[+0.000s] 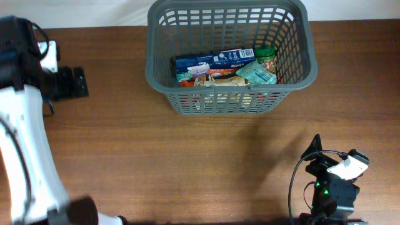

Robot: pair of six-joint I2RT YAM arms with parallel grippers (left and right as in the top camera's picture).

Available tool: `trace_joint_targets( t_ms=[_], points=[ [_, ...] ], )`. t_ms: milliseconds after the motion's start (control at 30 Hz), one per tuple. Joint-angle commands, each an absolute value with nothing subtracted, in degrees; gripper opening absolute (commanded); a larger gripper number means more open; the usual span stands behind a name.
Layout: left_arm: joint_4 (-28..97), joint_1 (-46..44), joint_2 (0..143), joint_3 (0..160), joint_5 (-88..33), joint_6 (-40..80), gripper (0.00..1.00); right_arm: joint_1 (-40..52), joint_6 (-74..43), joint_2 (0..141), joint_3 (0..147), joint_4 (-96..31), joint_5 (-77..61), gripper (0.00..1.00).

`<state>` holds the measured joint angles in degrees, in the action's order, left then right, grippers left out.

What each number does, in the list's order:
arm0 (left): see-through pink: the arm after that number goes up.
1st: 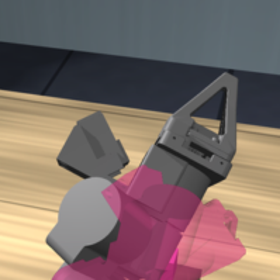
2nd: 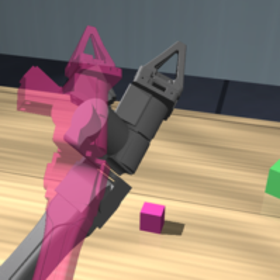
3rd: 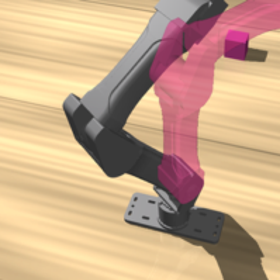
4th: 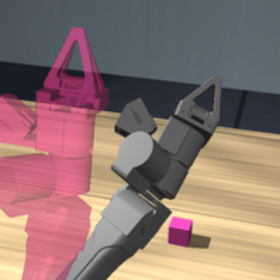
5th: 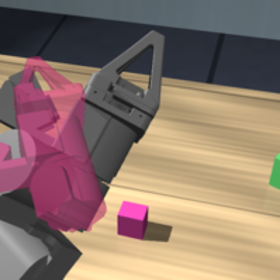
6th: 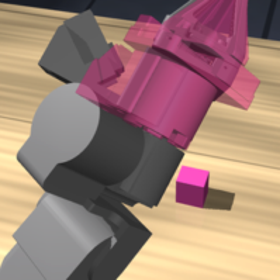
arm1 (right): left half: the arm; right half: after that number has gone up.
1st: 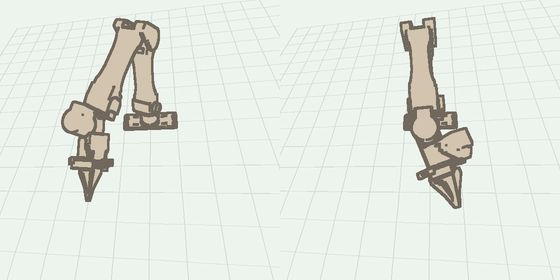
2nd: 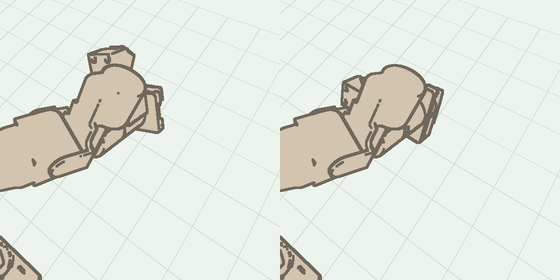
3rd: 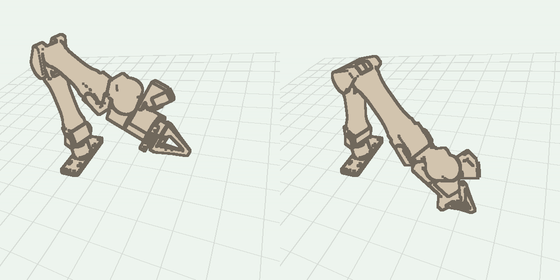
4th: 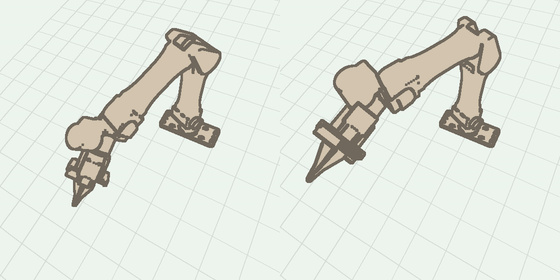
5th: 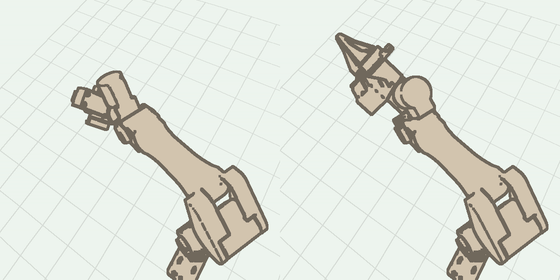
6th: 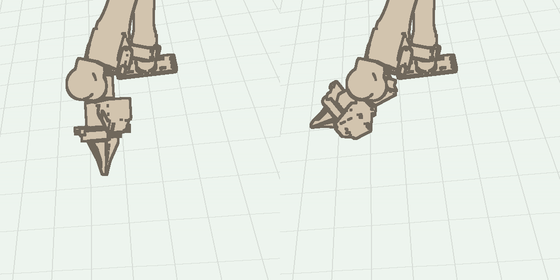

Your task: Pack container

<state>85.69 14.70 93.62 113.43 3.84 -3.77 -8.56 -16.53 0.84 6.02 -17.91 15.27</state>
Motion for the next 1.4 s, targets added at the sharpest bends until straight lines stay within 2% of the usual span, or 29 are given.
trace_joint_targets(
  t_ms=[0,167,367,667,867,1367],
  points=[
    [85.7,12.3,83.5,106.4,3.8,-3.4,0.99,-9.1,-17.0,0.2,5.5,-17.7,15.0,0.99],
    [83.1,9.5,68.4,89.0,3.9,-3.5,0.99,-9.1,-17.0,0.2,5.5,-17.7,15.0,0.99],
    [52.8,5.7,44.6,62.4,3.8,-3.4,0.99,-9.1,-17.0,0.2,5.5,-17.7,15.0,0.99],
    [23.7,3.7,14.7,28.6,3.8,-3.4,0.99,-9.1,-17.0,0.2,5.5,-17.7,15.0,0.99],
    [5.4,2.8,3.8,11.7,3.8,-3.4,0.99,-9.1,-17.0,0.2,5.5,-17.7,15.0,0.99],
    [2.1,-1.1,0.3,0.9,3.8,-3.4,0.99,-9.1,-17.0,0.2,5.5,-17.7,15.0,0.99]
  ],
)
